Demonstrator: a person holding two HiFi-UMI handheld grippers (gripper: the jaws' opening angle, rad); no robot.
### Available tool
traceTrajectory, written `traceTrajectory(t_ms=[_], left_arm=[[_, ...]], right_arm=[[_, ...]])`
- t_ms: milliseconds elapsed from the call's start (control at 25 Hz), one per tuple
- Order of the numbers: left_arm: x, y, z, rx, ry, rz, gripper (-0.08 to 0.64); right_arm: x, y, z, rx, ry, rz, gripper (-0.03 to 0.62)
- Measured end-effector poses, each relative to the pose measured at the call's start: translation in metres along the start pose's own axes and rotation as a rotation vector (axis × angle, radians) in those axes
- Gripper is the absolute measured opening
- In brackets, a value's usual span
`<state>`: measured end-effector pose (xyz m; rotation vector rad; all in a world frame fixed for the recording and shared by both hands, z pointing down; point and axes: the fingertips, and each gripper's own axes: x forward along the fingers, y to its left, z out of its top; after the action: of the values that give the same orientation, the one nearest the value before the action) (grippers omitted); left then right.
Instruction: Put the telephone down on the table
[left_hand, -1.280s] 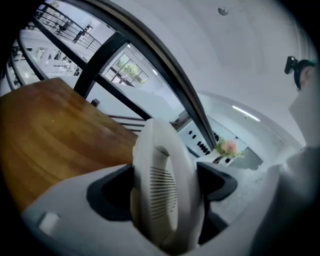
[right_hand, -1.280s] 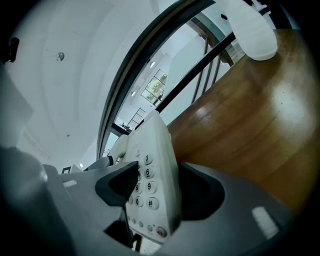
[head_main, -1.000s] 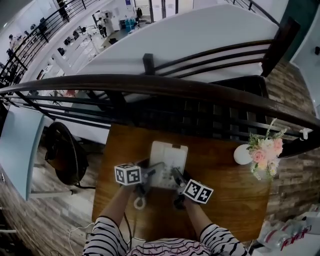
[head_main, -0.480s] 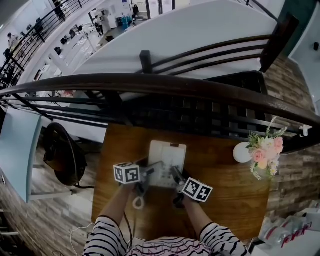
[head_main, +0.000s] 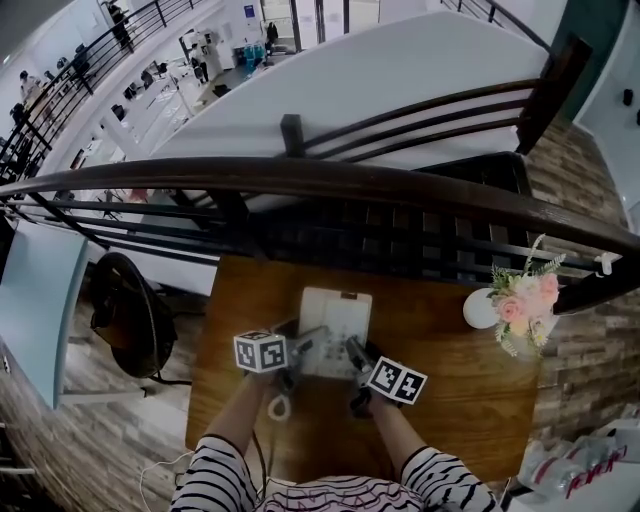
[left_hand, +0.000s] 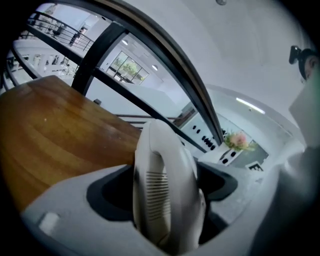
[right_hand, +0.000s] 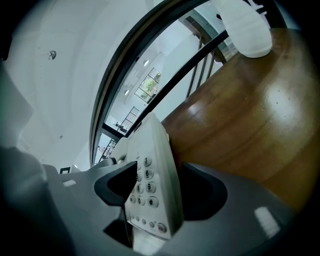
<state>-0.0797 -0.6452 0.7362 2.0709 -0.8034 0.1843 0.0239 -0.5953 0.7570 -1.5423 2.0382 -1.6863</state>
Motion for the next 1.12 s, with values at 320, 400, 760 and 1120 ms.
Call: traceTrajectory(t_ms=[320, 400, 760, 1120], left_arm=[[-0.019, -0.002, 0.000, 0.037, -0.059, 0.070, 0.400], [-0.025, -0.003, 0.003, 0.050, -0.083, 0.089, 0.400], [-0.072, -0.034, 0.000, 0.140, -0.170, 0.141, 0.332], [-0.142, -0.081, -0.030, 0.234, -0.246, 0.200, 0.178]], right_arm=[[-0.015, 0.010, -0.002, -0.020, -0.015, -0.002, 0.268], [-0.019, 0.014, -0.003, -0.029, -0.018, -0.001, 0.268], [-0.057, 0.032, -0.019, -0.083, -0.037, 0.001, 0.247], [-0.118, 0.057, -0.045, -0.173, -0.119, 0.013, 0.134]])
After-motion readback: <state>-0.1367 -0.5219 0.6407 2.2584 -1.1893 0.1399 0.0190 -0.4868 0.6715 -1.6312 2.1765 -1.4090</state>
